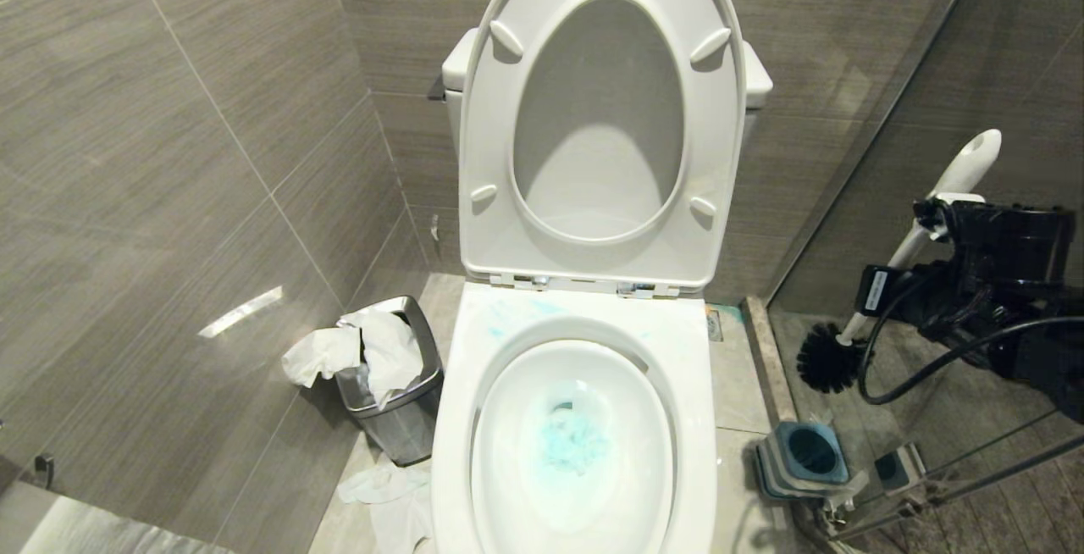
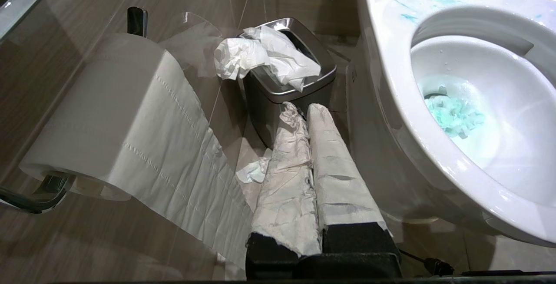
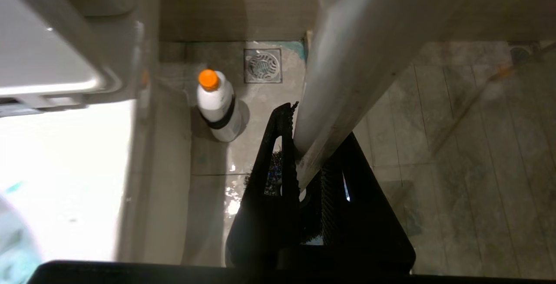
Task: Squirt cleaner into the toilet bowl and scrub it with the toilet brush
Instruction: Put the toilet brush back
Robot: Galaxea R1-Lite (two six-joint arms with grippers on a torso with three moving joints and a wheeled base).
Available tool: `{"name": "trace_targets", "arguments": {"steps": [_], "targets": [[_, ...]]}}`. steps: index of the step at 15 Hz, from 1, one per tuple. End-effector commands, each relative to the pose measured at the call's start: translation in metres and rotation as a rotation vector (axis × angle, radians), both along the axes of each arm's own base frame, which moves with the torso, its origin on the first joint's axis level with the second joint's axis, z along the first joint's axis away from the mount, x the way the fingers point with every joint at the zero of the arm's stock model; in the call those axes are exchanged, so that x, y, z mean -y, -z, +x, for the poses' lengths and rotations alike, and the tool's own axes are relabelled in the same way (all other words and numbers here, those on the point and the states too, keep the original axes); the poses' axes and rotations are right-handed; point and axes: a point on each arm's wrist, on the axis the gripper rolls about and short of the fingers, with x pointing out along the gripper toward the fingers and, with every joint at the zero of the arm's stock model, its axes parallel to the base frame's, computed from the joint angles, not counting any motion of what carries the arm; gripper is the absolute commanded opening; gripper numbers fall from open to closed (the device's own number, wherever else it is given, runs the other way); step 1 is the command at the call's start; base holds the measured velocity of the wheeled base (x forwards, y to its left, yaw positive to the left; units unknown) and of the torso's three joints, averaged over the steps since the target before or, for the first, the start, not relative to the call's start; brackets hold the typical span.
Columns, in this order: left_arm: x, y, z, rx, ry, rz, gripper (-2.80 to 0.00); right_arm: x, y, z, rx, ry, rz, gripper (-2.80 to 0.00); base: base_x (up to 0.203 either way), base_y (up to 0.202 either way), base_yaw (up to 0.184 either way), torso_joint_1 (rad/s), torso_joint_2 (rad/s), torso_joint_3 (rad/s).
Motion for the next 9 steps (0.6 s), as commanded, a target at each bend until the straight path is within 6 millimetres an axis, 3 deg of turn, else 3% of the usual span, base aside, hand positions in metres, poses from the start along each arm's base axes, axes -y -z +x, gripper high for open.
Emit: {"name": "trace_targets", "arguments": {"steps": [1,5,9], "targets": [[0.000,0.000,0.000,0.000,0.000,0.000,-2.80,0.011,0.046,0.016,-0.079,0.016,0.005,-2.80,0.000,0.000,0.000,0.000,0.00,0.000],[0.000,0.000,0.000,0.000,0.000,0.000,-2.80,0.024,0.095,0.029,-0.135,0.047,0.007,-2.80,0.000,0.000,0.000,0.000,0.00,0.000],[0.000,0.000,0.000,0.000,0.000,0.000,-2.80,0.037,0.129,0.035,-0.167,0.072,-0.015,-2.80,0.000,0.000,0.000,0.000,0.00,0.000]]}}
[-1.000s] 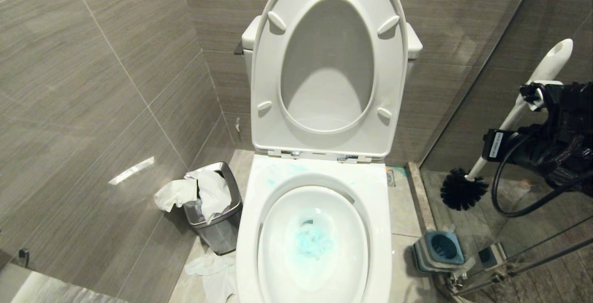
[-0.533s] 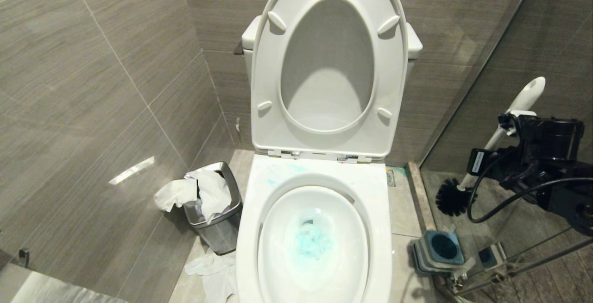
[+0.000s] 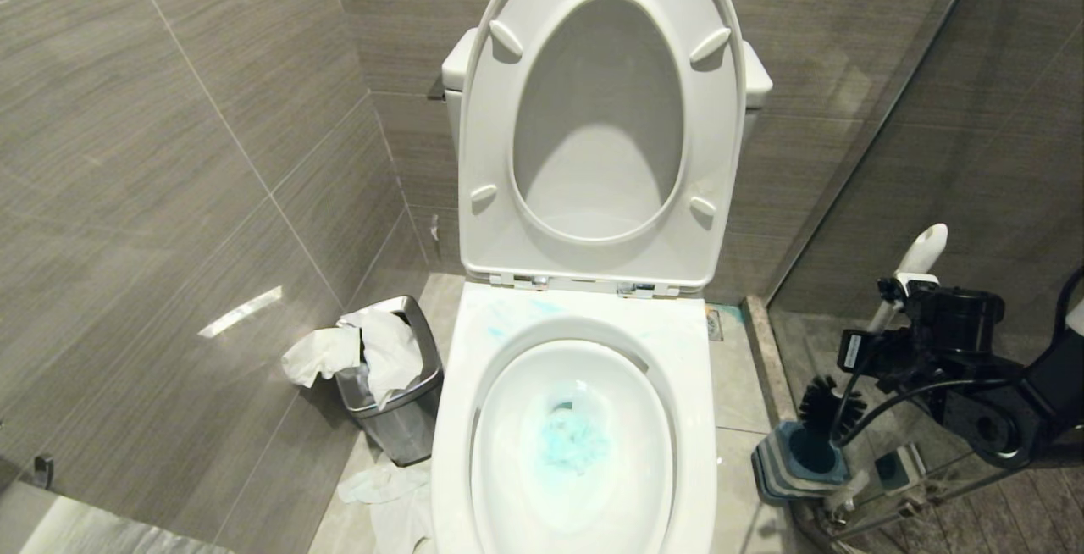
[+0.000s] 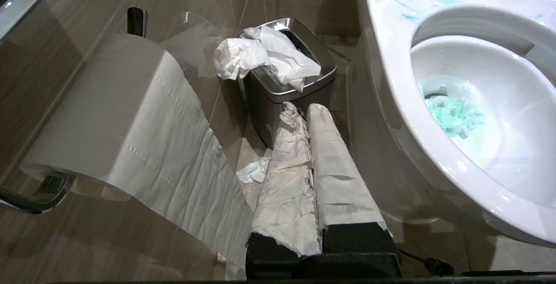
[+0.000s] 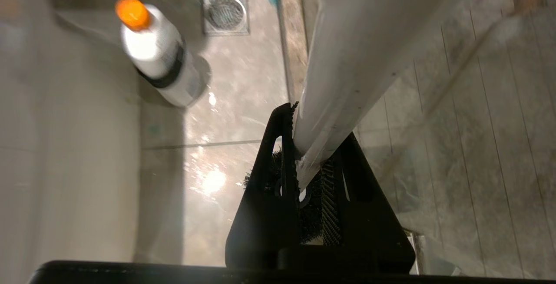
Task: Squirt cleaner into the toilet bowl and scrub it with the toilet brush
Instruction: Put the toilet brush back
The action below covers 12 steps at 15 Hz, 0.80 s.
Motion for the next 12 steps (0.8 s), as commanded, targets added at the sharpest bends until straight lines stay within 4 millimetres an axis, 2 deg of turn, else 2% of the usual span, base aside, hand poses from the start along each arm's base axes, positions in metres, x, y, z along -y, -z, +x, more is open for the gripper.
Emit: {"name": "trace_targets", "arguments": {"steps": [1,6,12], "targets": [[0.000,0.000,0.000,0.000,0.000,0.000,-2.80,0.008,0.036,0.005,-0.069,0.020,-0.002,-2.80,0.000,0.000,0.000,0.000,0.00,0.000],[0.000,0.000,0.000,0.000,0.000,0.000,-2.80,0.022,0.071,0.008,-0.082,0.050,-0.013,-2.80,0.000,0.000,0.000,0.000,0.00,0.000],[0.000,0.000,0.000,0.000,0.000,0.000,-2.80,0.025,0.096,0.022,-0.052,0.028,-0.030,-2.80,0.000,0.000,0.000,0.000,0.00,0.000]]}}
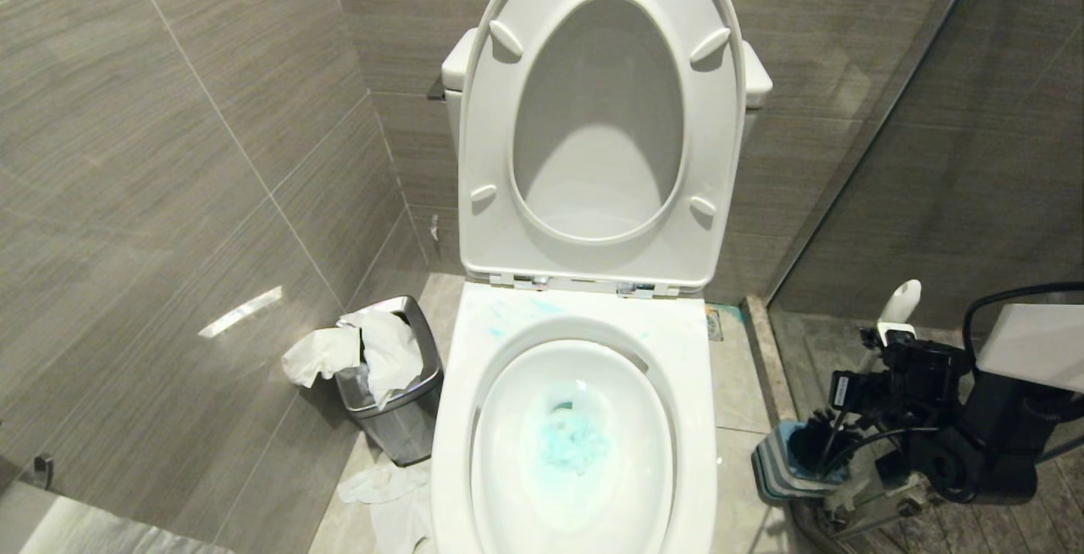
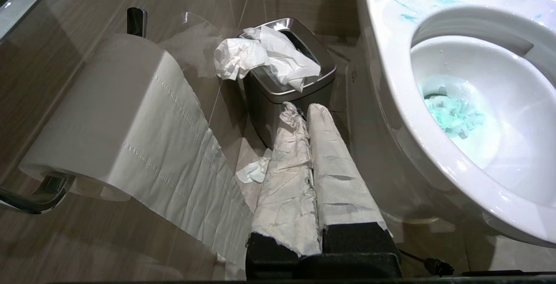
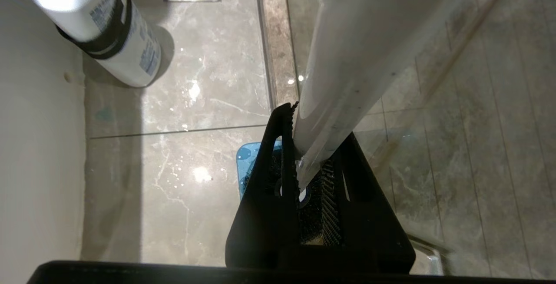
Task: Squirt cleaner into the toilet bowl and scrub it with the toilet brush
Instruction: Put the toilet brush back
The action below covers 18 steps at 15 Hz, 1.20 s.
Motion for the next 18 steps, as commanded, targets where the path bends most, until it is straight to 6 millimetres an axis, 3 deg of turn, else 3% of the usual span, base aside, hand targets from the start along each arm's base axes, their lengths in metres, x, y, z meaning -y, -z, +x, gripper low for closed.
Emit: {"name": "trace_targets", "arguments": {"steps": [1,8,18], "targets": [[0.000,0.000,0.000,0.000,0.000,0.000,-2.80,0.001,0.016,0.006,-0.018,-0.004,-0.003,-2.80,0.000,0.000,0.000,0.000,0.00,0.000],[0.000,0.000,0.000,0.000,0.000,0.000,-2.80,0.003,0.030,0.018,-0.015,-0.006,-0.006,-2.80,0.000,0.000,0.000,0.000,0.00,0.000],[0.000,0.000,0.000,0.000,0.000,0.000,-2.80,0.003,0.038,0.020,-0.030,-0.010,-0.016,-2.80,0.000,0.000,0.000,0.000,0.00,0.000]]}}
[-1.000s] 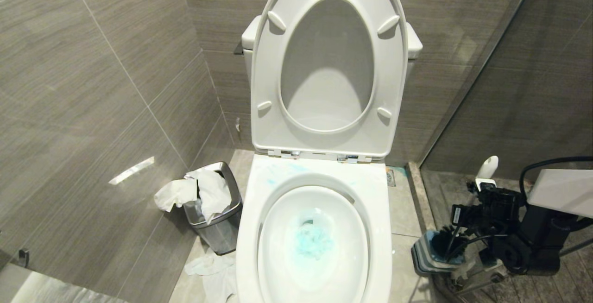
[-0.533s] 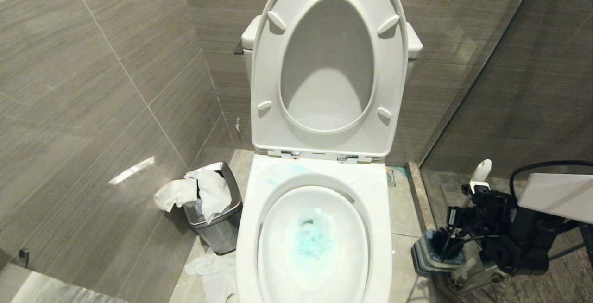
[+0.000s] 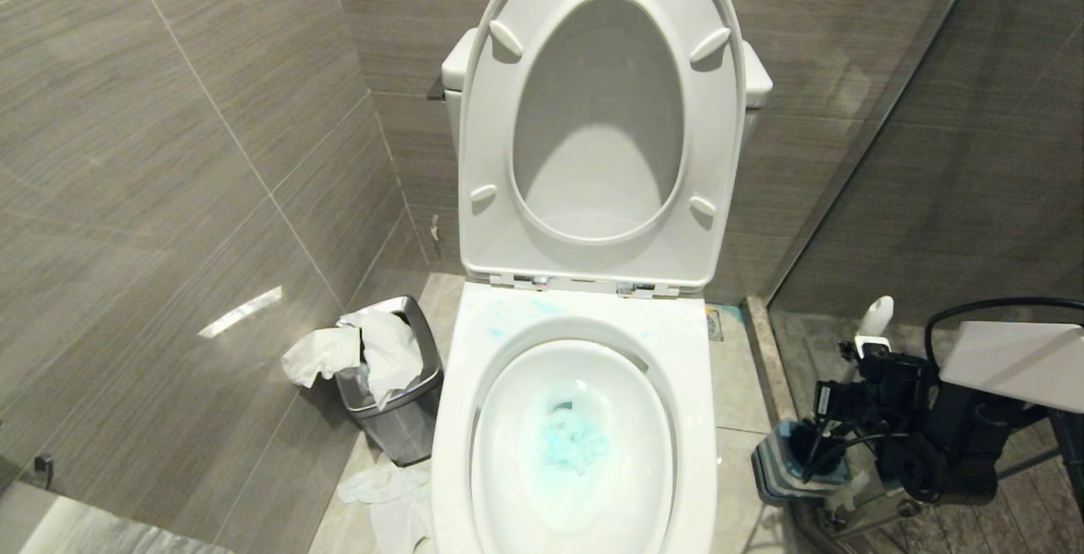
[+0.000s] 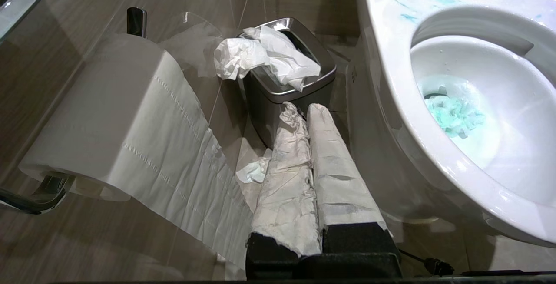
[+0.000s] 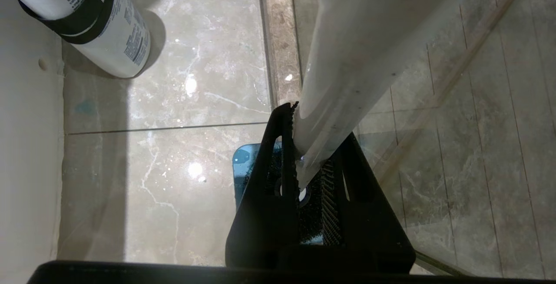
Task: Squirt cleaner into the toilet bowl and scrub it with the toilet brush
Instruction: Put the toilet brush back
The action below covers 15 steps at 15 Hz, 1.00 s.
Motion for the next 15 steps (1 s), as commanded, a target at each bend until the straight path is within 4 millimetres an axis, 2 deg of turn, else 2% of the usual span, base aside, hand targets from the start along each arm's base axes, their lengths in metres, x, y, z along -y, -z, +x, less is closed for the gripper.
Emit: {"name": "trace_targets", "arguments": {"steps": [1,8,15], "targets": [[0.000,0.000,0.000,0.000,-0.001,0.000,-2.80,0.000,0.001,0.000,0.002,0.002,-0.001,-2.80,0.000,0.000,0.000,0.000,0.00,0.000],[0.000,0.000,0.000,0.000,-0.001,0.000,-2.80,0.004,0.001,-0.001,-0.001,0.010,-0.002,-2.80,0.000,0.000,0.000,0.000,0.00,0.000],[0.000,0.000,0.000,0.000,-0.001,0.000,-2.80,0.007,0.015,0.003,-0.015,-0.004,-0.005,-2.80,0.000,0.000,0.000,0.000,0.00,0.000]]}}
